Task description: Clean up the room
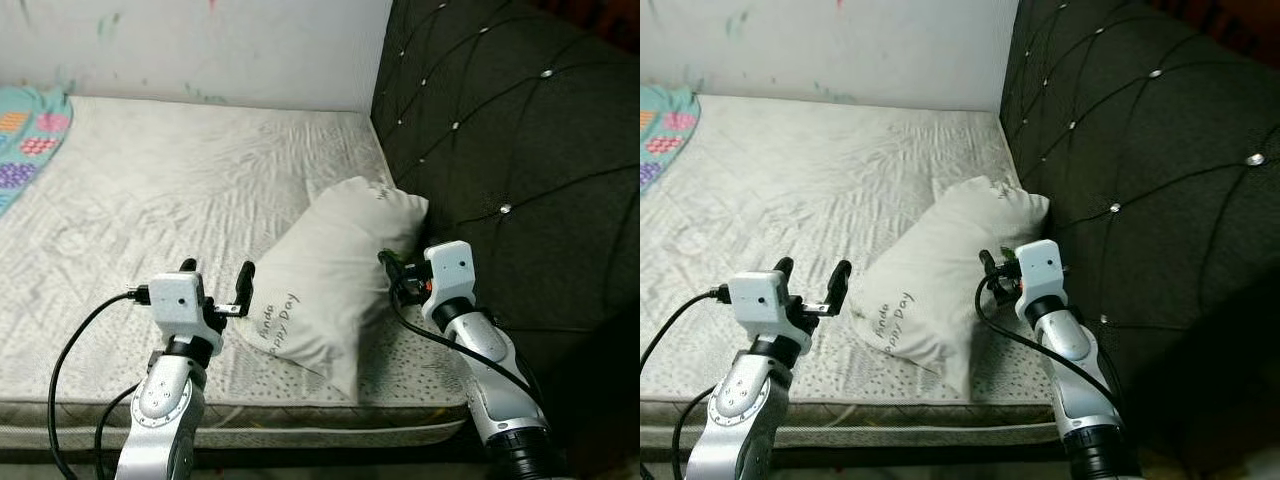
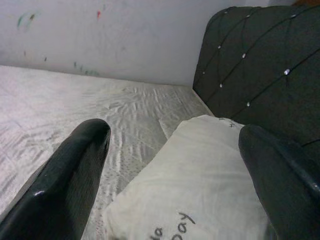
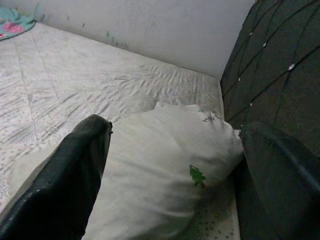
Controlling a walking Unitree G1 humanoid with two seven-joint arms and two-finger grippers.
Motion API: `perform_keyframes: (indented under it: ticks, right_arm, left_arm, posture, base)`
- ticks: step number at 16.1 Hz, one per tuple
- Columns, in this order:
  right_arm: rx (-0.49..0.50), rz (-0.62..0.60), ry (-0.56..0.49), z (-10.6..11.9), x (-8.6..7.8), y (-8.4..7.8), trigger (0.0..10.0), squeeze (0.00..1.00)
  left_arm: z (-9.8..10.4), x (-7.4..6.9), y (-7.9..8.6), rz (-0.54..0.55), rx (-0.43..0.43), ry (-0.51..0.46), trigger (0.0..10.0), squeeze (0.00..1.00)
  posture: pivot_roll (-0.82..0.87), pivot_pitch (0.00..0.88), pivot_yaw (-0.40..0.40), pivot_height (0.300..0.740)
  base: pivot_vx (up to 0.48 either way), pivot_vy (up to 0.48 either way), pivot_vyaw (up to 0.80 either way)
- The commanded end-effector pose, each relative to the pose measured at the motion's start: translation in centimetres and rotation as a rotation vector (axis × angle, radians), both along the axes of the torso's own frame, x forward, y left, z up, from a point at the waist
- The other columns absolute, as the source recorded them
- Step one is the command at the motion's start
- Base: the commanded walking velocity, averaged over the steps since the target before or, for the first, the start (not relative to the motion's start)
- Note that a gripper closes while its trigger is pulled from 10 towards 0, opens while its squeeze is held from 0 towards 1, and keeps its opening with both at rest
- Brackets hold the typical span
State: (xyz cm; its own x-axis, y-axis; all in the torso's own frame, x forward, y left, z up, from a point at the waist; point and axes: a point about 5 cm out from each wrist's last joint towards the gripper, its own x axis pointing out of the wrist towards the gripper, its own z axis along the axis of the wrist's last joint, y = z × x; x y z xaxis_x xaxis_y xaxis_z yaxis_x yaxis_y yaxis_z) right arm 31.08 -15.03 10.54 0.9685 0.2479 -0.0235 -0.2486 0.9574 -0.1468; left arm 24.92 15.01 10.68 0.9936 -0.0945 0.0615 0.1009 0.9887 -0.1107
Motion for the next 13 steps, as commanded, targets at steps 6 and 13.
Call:
perform_keyframes:
  ticks: [6,13]
  right_arm:
    - [-0.024,0.020,-0.026,0.60,0.10,0.12,10.0,0.00]
    - [-0.033,0.017,-0.024,0.54,-0.18,-0.11,10.0,0.00]
  left_arm:
    - [-0.21,-0.07,-0.10,0.013,-0.033,0.015,10.0,0.00]
    - [-0.01,0.15,-0.28,0.011,-0.027,-0.004,10.0,0.00]
  posture:
    - [-0.01,0.056,-0.050,0.740]
    - [-0.02,0.061,-0.047,0.740]
  base:
    - [0.000,0.239,0.00]
    - [0.000,0.343,0.00]
